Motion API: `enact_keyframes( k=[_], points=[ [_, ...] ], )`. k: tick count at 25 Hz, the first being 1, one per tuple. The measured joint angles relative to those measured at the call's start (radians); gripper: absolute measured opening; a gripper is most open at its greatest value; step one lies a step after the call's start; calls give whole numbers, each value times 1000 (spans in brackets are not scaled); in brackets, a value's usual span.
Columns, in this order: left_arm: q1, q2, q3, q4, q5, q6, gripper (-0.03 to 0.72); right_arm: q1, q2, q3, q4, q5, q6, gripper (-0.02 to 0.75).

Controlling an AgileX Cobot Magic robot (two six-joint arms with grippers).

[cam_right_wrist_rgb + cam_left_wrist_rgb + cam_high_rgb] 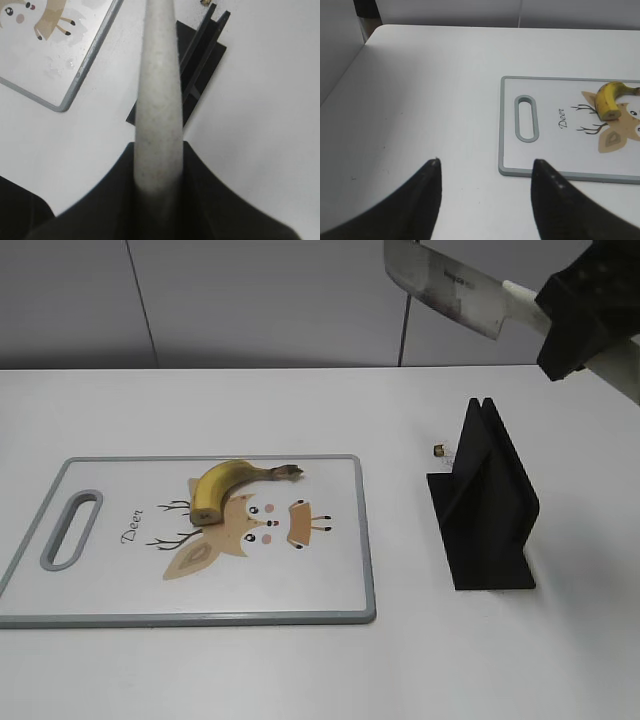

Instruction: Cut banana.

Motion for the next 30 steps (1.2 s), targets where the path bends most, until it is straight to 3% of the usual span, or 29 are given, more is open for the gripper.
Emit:
enact_keyframes(
  k=[6,15,22,30],
  points=[
    [0,36,-4,-19,-9,9,579,0,0,0,0,-44,-287,159],
    [-1,391,-118,-186,-241,269,598,0,32,0,61,-117,-633,159],
    [-1,782,-343,-237,-238,548,594,0,145,-94,69,-95,-724,159],
    [-1,1181,-665,-256,-99,796,584,26,297,-287,102,-54,-797,159]
  ],
)
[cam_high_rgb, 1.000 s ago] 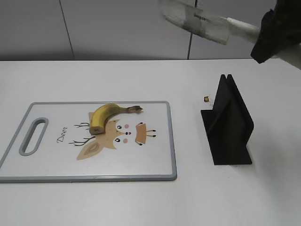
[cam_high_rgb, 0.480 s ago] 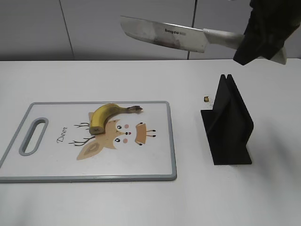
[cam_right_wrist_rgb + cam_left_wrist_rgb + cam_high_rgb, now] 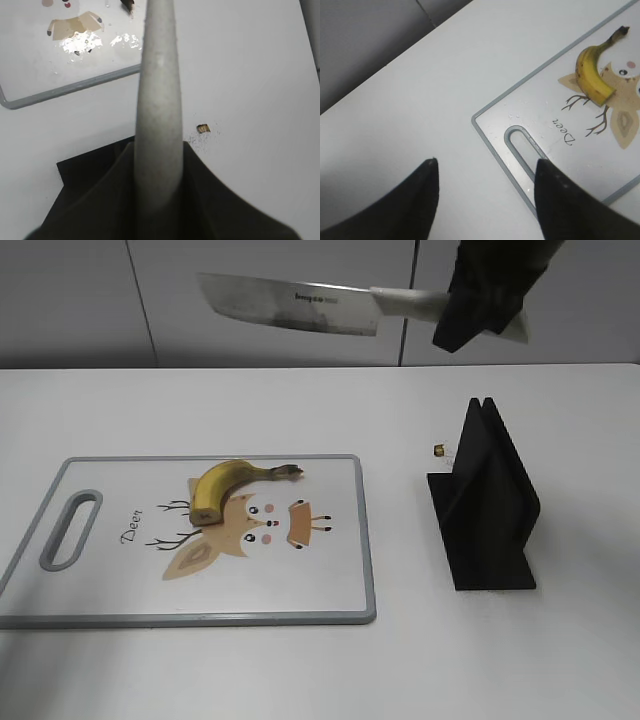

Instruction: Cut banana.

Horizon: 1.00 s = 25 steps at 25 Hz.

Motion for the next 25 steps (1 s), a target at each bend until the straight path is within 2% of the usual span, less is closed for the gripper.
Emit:
enact_keyframes(
  k=[4,9,13,17,25],
  points=[
    [-17,143,-129,-2,84,116,583,41,62,-53,10,14,-69,159],
    [-144,262,-236,40,127,213,560,61,126,-75,84,12,-143,159],
    [-223,343,-254,82,146,227,553,62,156,-76,133,16,-224,159],
    [-268,407,-254,91,148,229,550,67,169,-76,153,16,-246,159],
    [-288,477,-254,95,128,231,542,79,204,-78,178,22,-259,159]
  ],
)
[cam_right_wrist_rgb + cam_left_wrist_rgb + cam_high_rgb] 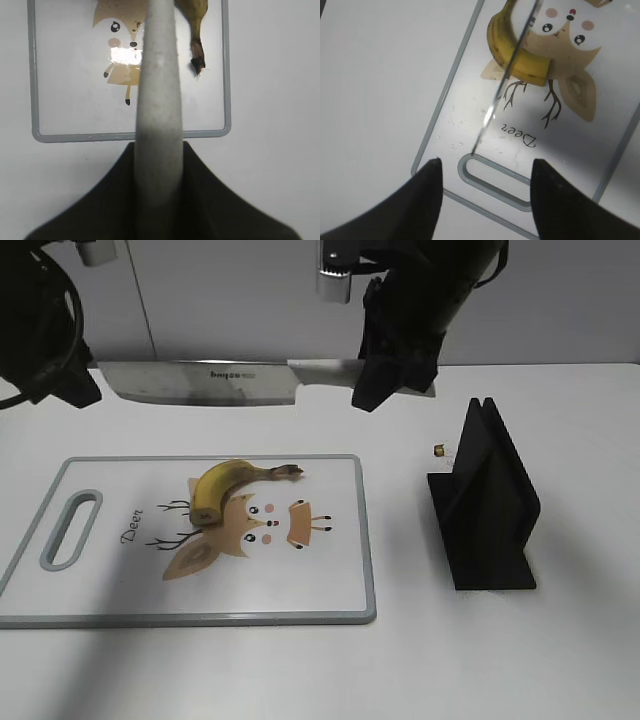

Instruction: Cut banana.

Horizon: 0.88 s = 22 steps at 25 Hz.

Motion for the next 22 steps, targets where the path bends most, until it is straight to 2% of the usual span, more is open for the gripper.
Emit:
enact_keyframes(
  k=[7,19,22],
  points=[
    [-1,16,0,-12,5,30,542,33,42,-2,11,1,-25,159],
    [-1,80,-4,-63,43,36,542,36,42,-4,37,-3,-39,159],
    [-1,82,-4,-65,32,36,521,36,42,-4,37,-3,-40,159]
  ],
)
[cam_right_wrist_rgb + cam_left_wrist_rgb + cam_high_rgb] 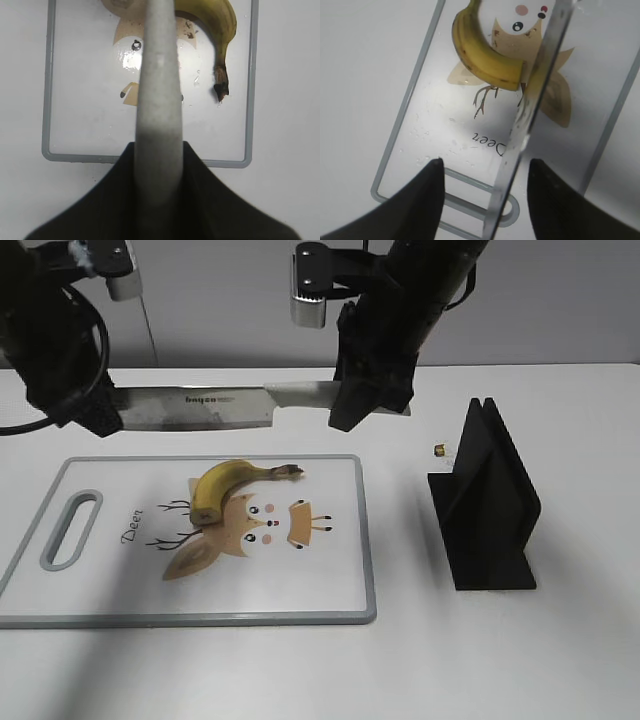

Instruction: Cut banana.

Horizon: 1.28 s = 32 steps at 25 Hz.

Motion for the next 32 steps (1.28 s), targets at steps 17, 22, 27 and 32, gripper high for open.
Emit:
enact_keyframes(
  k=[17,22,27,32],
  points=[
    [0,0,-2,-30,24,0,156,14,22,0,3,-6,-1,159],
    [0,2,-2,-30,24,0,213,14,22,0,3,-6,-1,159],
    [0,34,-2,-38,22,-5,253,15,22,0,3,-3,0,159],
    [0,35,-2,-39,19,-30,126,15,22,0,3,-1,45,159]
  ],
)
